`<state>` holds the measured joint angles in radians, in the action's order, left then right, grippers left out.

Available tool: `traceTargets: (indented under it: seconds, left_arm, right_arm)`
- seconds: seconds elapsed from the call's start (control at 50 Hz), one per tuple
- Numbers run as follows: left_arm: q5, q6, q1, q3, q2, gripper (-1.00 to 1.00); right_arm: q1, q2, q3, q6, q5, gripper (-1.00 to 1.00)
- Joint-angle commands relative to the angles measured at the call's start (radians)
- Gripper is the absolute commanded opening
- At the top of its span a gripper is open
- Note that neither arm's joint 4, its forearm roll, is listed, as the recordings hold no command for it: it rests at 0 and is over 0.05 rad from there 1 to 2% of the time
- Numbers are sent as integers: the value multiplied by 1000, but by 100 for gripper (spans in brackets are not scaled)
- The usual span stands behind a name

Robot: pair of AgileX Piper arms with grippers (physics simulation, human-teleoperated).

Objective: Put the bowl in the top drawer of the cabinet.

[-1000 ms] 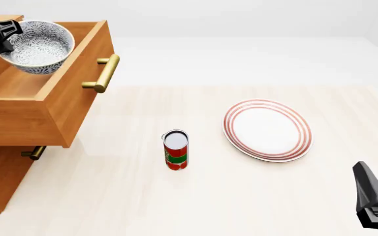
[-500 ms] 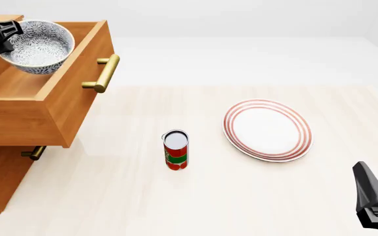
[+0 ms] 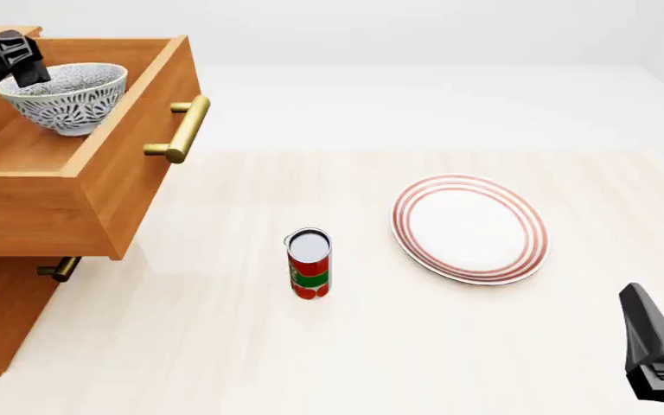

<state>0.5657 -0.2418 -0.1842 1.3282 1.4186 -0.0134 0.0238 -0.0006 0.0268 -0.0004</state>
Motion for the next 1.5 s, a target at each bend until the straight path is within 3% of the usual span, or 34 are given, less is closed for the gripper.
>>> traceTargets:
  seconds: [0.02, 0.46, 0.94, 1.34, 1.5]
  left_arm:
    - [6, -3, -13, 10, 26, 100]
    - [46, -4, -5, 34, -17, 100]
    - [172, -29, 65, 95, -191, 100]
    - [325, -105, 193, 211, -407, 100]
    - [369, -146, 276, 204, -517, 100]
  right_arm:
    - [0, 2, 0, 0, -2, 100]
    - [0, 1, 0, 0, -1, 100]
    - [0, 1, 0, 0, -1, 100]
    - [0, 1, 0, 0, -1, 100]
    - [0, 1, 0, 0, -1, 100]
